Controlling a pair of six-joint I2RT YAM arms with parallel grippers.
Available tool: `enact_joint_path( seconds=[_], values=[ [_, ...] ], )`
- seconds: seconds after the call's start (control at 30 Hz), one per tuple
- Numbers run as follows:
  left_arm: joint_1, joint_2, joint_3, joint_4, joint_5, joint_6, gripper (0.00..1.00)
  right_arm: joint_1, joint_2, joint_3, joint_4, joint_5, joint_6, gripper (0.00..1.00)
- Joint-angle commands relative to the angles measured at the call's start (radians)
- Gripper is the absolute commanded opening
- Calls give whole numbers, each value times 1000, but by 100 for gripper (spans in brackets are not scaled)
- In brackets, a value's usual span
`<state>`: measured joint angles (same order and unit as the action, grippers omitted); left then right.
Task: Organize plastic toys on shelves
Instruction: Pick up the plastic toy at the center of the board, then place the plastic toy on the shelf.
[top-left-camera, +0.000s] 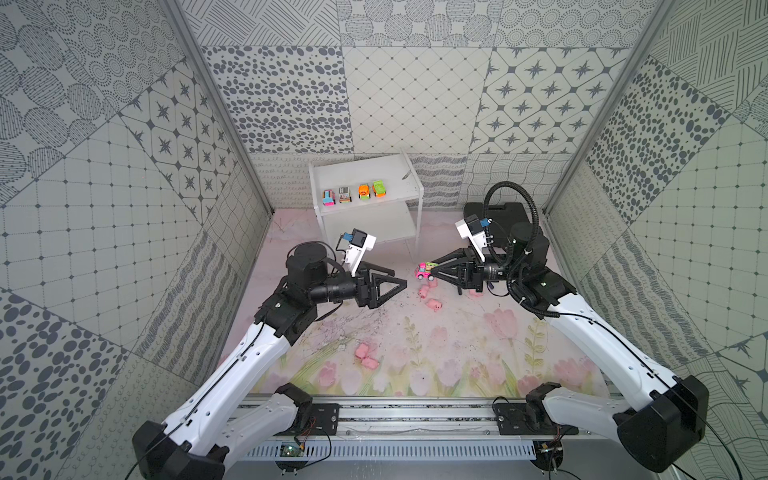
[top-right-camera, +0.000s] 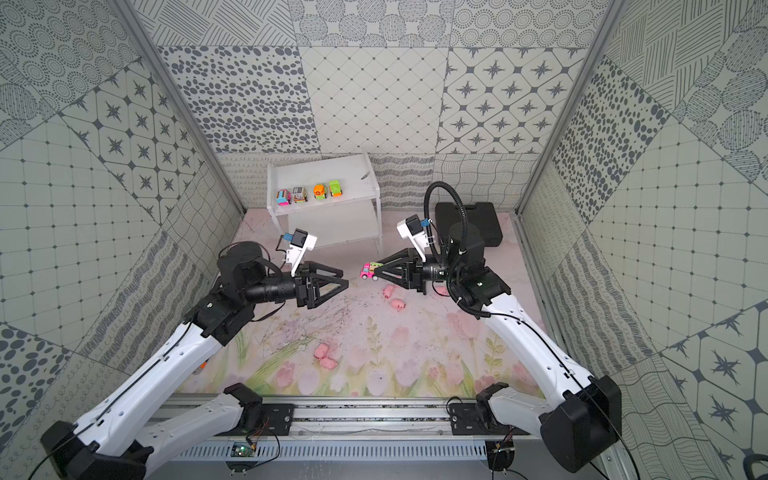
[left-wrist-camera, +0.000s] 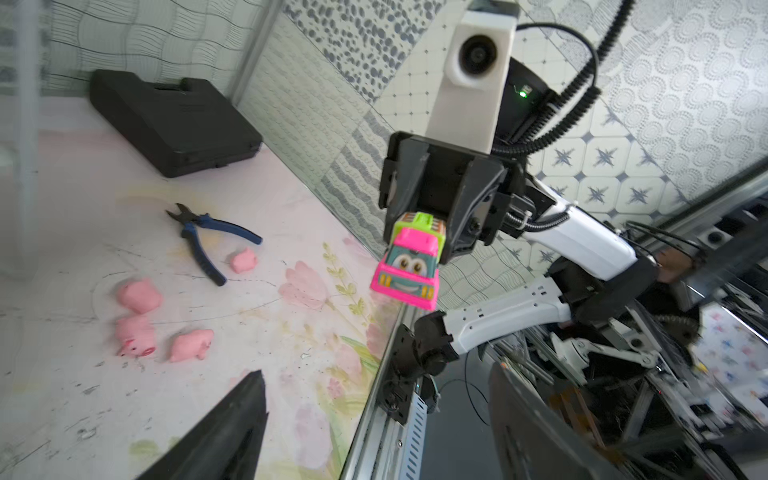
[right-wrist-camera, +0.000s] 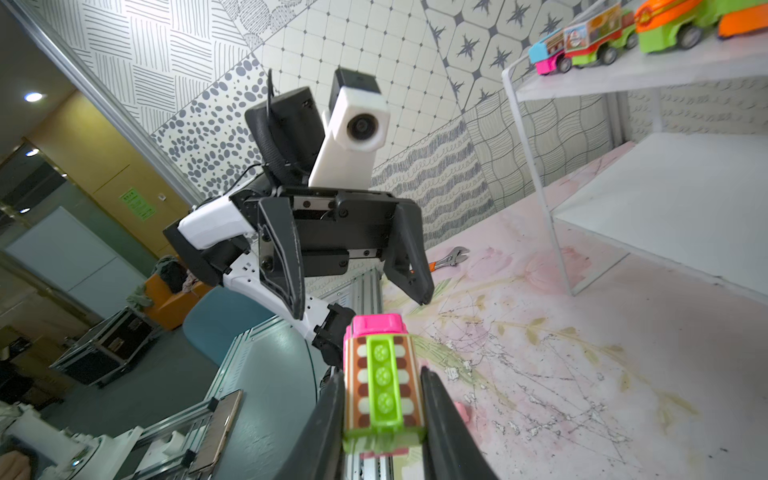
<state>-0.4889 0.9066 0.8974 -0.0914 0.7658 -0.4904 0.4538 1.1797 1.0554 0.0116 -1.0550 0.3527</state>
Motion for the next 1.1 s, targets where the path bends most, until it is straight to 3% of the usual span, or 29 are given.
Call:
enact_joint_path(
  seconds=[0.0,0.1,0.2,0.27,0.63,1.07],
  values=[
    [24,-188,-216,121,-560,-73,94,4,-4,76,73,180,-12,27],
    [24,-283,-420,201,-702,-258,91,42,51,180,-9,359,-92,27],
    [24,-341,-575,271,-757,-417,87,96,144,318,-84,539,-162,27],
    [24,-365,-619,276,-773,-456,86,125,214,407,-125,649,-187,27],
    [24,-436,-636,214,-778,-378,88,257,589,896,-350,1188,-319,27],
    [24,-454,-647,216,-749,-320,89,284,800,1166,-464,1401,-336,28]
  ],
)
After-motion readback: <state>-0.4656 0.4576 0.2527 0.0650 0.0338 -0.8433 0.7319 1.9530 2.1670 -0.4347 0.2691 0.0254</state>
